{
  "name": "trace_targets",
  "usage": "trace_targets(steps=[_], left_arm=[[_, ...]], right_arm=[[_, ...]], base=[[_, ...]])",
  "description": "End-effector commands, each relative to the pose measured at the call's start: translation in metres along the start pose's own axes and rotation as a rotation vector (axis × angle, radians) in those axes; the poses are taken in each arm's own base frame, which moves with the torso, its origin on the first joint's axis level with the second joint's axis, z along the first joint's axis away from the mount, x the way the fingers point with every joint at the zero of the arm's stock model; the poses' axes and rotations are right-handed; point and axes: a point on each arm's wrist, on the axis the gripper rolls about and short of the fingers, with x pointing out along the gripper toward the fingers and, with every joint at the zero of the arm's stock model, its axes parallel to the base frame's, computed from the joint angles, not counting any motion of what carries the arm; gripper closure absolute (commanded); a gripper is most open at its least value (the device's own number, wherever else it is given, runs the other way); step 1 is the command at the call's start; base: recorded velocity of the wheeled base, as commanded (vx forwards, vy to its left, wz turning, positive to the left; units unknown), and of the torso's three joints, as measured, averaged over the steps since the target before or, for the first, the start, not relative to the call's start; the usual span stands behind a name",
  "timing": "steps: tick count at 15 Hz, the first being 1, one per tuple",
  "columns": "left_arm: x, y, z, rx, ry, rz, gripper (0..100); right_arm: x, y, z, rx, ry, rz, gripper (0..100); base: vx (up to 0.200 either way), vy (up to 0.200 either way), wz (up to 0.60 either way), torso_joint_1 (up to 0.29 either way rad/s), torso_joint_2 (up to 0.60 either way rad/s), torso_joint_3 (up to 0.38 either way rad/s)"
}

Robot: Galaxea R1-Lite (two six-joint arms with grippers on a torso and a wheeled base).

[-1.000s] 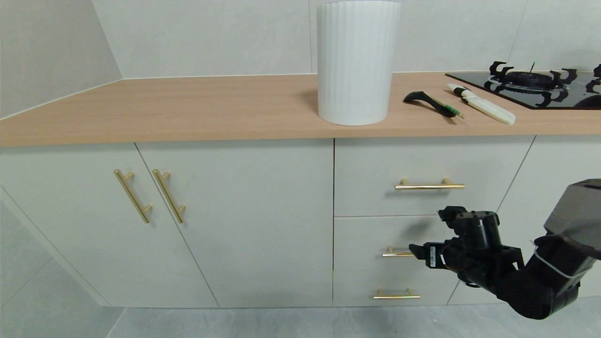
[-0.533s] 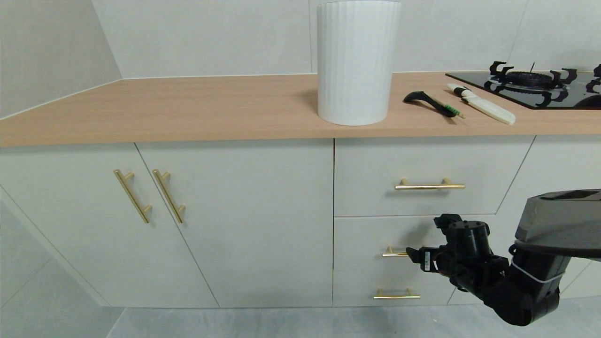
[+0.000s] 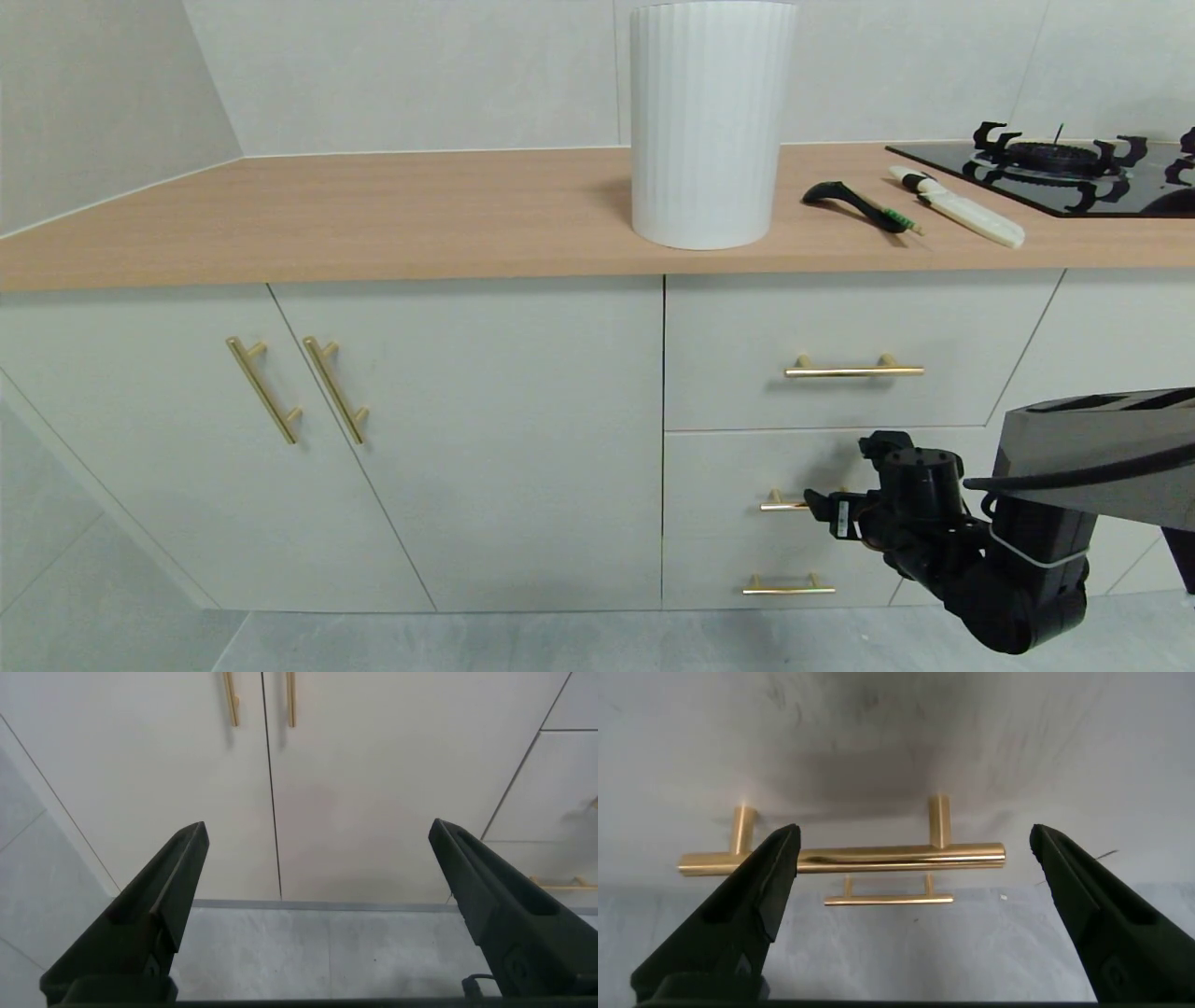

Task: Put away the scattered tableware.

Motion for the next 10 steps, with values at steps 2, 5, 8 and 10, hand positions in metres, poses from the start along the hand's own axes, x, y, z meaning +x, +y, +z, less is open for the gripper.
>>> trace_targets(steps=[2,5,8,10], left_arm=[[0.000,0.000,0.000,-0.001,0.000,0.001,0],[0.000,0.000,0.000,-0.001,0.000,0.001,0],[0.000,0.000,0.000,-0.001,0.000,0.001,0],[0.000,0.000,0.000,-0.001,0.000,0.001,0]], right_arm=[[0.004,0.001,-0.001,0.002,-0.017,0.004,0],[0.009,0.001,-0.007,-0.004,-0.004,0.001,0],[0.012,-0.001,-0.017,-0.066,0.025,-0.006,0],[0.013,-0.001,-0.020,-0.070,0.033,-0.004,0]], base=[[0.000,0.000,0.00,0.000,0.00,0.000],[0.000,0.000,0.00,0.000,0.00,0.000],[0.000,0.000,0.00,0.000,0.00,0.000],[0.000,0.000,0.00,0.000,0.00,0.000]])
